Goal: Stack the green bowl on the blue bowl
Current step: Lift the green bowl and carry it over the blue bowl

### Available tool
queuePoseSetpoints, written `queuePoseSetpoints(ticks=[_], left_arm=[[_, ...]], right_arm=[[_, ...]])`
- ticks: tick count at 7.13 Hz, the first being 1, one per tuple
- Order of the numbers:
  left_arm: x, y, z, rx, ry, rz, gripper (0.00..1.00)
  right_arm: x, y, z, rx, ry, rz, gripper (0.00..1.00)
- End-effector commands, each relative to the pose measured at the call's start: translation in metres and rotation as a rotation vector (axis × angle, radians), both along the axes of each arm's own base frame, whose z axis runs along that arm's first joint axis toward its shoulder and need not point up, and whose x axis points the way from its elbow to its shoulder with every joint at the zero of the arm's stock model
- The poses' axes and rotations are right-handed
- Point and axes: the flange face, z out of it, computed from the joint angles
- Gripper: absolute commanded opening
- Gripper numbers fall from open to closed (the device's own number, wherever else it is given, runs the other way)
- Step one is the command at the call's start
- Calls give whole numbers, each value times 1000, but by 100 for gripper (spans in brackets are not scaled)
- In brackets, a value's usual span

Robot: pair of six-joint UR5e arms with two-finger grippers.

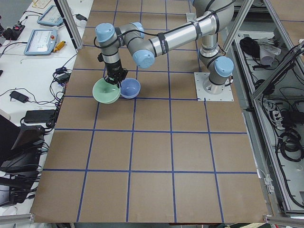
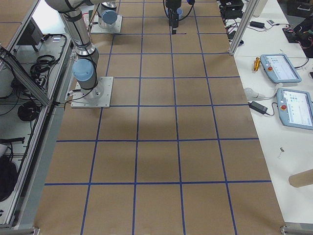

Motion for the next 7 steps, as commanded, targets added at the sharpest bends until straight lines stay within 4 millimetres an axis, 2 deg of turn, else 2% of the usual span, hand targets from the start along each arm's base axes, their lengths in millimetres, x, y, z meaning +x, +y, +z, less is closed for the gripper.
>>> queuePoseSetpoints(ticks=[1, 3, 4, 5, 7], left_arm=[[-89, 18, -17, 25, -5, 87, 0], [-105, 38, -47, 67, -48, 115, 0], [-109, 44, -65, 53, -49, 135, 0], [-110, 43, -91, 44, -50, 138, 0], [-136, 53, -109, 48, -52, 139, 0]], right_arm=[[0, 0, 0, 0, 0, 0, 100], [0, 0, 0, 0, 0, 0, 100], [0, 0, 0, 0, 0, 0, 100], [0, 0, 0, 0, 0, 0, 100], [0, 0, 0, 0, 0, 0, 100]])
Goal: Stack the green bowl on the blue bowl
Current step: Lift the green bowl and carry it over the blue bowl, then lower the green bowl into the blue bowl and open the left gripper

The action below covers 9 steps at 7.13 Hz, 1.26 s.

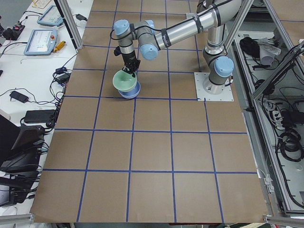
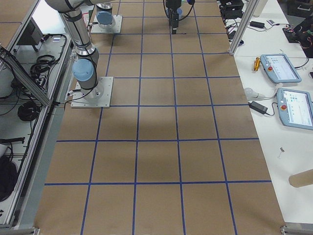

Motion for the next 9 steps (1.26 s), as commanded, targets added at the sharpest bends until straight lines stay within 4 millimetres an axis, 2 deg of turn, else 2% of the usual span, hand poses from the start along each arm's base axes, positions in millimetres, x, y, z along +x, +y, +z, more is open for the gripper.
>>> queuePoseSetpoints(ticks=[1, 4, 5, 6, 8, 9], left_arm=[[-12, 6, -17, 2, -1, -12, 0], [-10, 7, -20, -5, -3, -5, 3], [-10, 7, -19, -7, -1, 0, 69], [-8, 7, -8, -31, -7, 4, 100], [-12, 7, 0, -45, -5, 2, 100], [-19, 8, 17, -80, -13, 57, 100]], right_arm=[[-1, 0, 0, 0, 0, -2, 100], [-1, 0, 0, 0, 0, -2, 100], [0, 0, 0, 0, 0, 0, 100], [0, 0, 0, 0, 0, 0, 100], [0, 0, 0, 0, 0, 0, 100], [-1, 0, 0, 0, 0, -2, 100]])
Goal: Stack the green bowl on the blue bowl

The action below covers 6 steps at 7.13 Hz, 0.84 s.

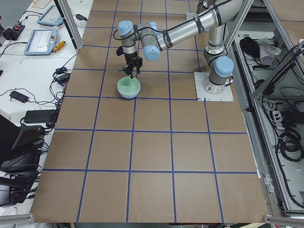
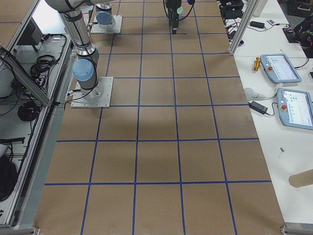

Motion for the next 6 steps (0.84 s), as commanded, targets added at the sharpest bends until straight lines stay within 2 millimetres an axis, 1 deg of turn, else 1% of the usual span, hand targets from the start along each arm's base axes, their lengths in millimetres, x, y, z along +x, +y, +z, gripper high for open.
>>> queuePoseSetpoints(ticks=[1, 2, 3, 4, 5, 6], left_arm=[[-17, 6, 34, -45, 11, 195, 100], [-40, 9, 62, -61, 44, 341, 100], [-61, 4, 84, -61, 70, 415, 100], [-79, 0, 113, -86, 81, 467, 100], [-99, 3, 140, -96, 115, 556, 100], [-108, 12, 150, -86, 110, 574, 100]], right_arm=[[-1, 0, 0, 0, 0, -1, 100], [0, 0, 0, 0, 0, 0, 100], [-1, 0, 0, 0, 0, -1, 100], [0, 0, 0, 0, 0, 0, 100], [0, 0, 0, 0, 0, 0, 100], [-1, 0, 0, 0, 0, -1, 100]])
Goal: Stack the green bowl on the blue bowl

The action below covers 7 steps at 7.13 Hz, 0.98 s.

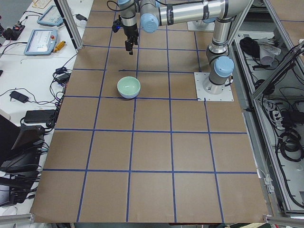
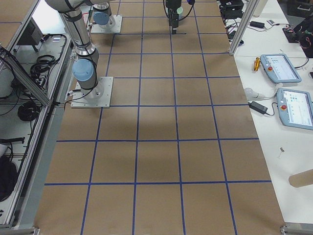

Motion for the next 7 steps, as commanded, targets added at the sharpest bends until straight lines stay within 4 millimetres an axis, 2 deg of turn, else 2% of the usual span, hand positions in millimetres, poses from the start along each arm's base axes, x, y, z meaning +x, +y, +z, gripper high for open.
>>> queuePoseSetpoints(ticks=[1, 2, 3, 5, 7], left_arm=[[-18, 24, 37, 21, -4, 48, 100], [-22, 37, 53, 7, 32, 56, 100], [-23, 47, 58, 6, 37, 134, 100], [-39, 62, 58, 11, 30, 157, 100], [-42, 64, 56, 17, 17, 184, 100]], right_arm=[[-1, 0, 0, 0, 0, -1, 100], [0, 0, 0, 0, 0, 0, 100], [-1, 0, 0, 0, 0, -1, 100], [0, 0, 0, 0, 0, 0, 100], [0, 0, 0, 0, 0, 0, 100]])
